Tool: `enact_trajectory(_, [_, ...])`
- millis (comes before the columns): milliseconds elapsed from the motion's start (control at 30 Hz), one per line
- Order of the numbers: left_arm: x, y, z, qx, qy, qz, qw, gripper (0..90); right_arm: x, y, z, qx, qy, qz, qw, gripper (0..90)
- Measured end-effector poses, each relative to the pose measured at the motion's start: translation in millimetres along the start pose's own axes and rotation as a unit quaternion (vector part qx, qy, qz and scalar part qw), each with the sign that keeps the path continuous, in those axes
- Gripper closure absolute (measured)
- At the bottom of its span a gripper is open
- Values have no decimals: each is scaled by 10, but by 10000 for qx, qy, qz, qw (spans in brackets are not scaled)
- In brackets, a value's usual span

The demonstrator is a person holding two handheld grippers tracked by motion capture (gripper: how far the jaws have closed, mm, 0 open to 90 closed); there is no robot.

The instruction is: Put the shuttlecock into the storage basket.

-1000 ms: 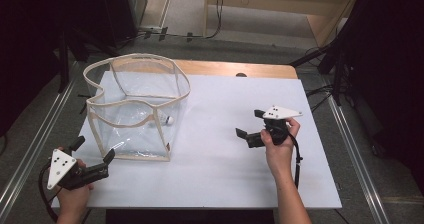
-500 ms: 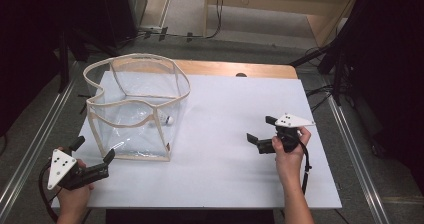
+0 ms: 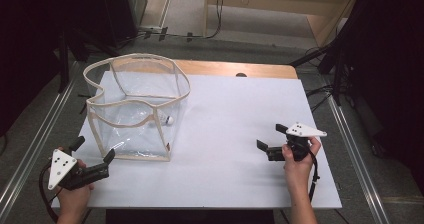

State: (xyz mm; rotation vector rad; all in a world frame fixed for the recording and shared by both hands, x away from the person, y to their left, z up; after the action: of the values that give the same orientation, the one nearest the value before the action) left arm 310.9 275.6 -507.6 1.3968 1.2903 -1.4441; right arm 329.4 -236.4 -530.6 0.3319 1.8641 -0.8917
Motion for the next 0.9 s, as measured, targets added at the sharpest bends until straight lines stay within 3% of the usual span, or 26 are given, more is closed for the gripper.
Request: enact_trajectory(900, [0,-6,9,15,36,11,10000,3,282,-436,168,372,218,1,9991,0])
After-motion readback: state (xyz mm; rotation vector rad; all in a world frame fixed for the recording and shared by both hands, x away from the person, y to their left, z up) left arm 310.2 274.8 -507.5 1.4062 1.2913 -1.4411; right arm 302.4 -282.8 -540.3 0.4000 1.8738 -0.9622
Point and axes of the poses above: each handheld gripper's, and its own axes: y roughly forward along the jaws, x roughly out of its underside, z roughly to its right, the point moved 9 cm from there along y, roughly forward along the jaws, and after that the axes turned 10 degrees about -x, right-handed, at the moved point
